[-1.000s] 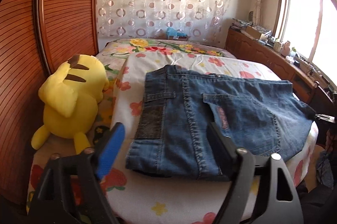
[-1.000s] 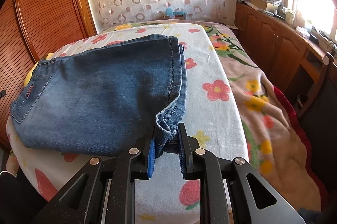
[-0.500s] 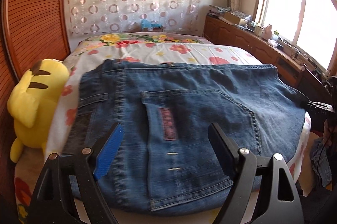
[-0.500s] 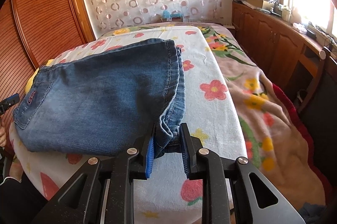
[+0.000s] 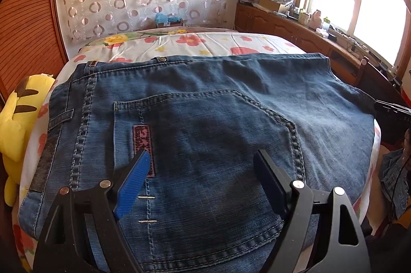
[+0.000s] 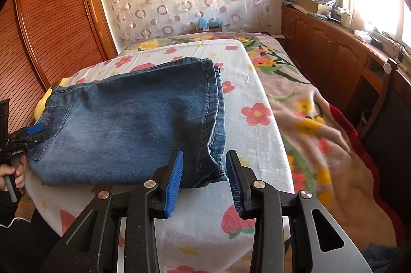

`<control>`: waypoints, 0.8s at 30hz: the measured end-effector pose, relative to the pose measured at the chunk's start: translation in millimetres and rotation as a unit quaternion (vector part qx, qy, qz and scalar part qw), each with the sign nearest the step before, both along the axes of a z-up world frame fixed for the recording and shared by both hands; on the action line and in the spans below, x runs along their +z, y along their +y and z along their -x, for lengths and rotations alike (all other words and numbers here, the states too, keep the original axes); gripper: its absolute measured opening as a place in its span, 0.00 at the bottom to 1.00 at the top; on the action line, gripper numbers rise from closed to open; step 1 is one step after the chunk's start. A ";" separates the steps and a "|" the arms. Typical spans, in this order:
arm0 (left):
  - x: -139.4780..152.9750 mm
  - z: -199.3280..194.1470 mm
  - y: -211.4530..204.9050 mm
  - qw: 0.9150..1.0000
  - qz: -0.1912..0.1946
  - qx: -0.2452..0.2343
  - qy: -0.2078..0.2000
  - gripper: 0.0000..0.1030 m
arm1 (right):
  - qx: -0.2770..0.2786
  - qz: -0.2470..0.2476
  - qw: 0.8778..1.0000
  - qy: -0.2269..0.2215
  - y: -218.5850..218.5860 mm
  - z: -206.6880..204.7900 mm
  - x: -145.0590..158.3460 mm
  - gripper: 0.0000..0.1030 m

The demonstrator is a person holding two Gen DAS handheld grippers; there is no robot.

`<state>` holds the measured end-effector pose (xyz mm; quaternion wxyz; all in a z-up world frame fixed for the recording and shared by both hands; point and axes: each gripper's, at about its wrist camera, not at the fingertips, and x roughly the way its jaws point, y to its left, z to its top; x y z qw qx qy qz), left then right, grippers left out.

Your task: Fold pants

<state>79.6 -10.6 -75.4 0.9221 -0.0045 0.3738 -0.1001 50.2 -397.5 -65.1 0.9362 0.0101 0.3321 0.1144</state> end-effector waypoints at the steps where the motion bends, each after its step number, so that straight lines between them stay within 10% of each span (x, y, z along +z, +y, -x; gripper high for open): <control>1: -0.2 0.0 -0.5 1.000 0.002 -0.002 0.001 0.81 | 0.000 0.001 1.000 0.002 0.5 0.0 -1.5 0.35; 7: -3.0 0.4 -3.7 1.000 -0.002 -0.003 0.001 0.81 | 0.009 -0.007 1.000 -0.001 3.6 0.3 -1.2 0.35; 10: -4.2 0.1 -5.2 1.000 0.005 -0.005 0.004 0.81 | 0.026 -0.008 1.000 -0.002 8.6 -1.6 -1.0 0.07; 24: 19.6 12.2 4.9 1.000 0.012 0.008 -0.013 0.81 | 0.124 -0.032 0.990 -0.064 59.9 -11.9 40.4 0.04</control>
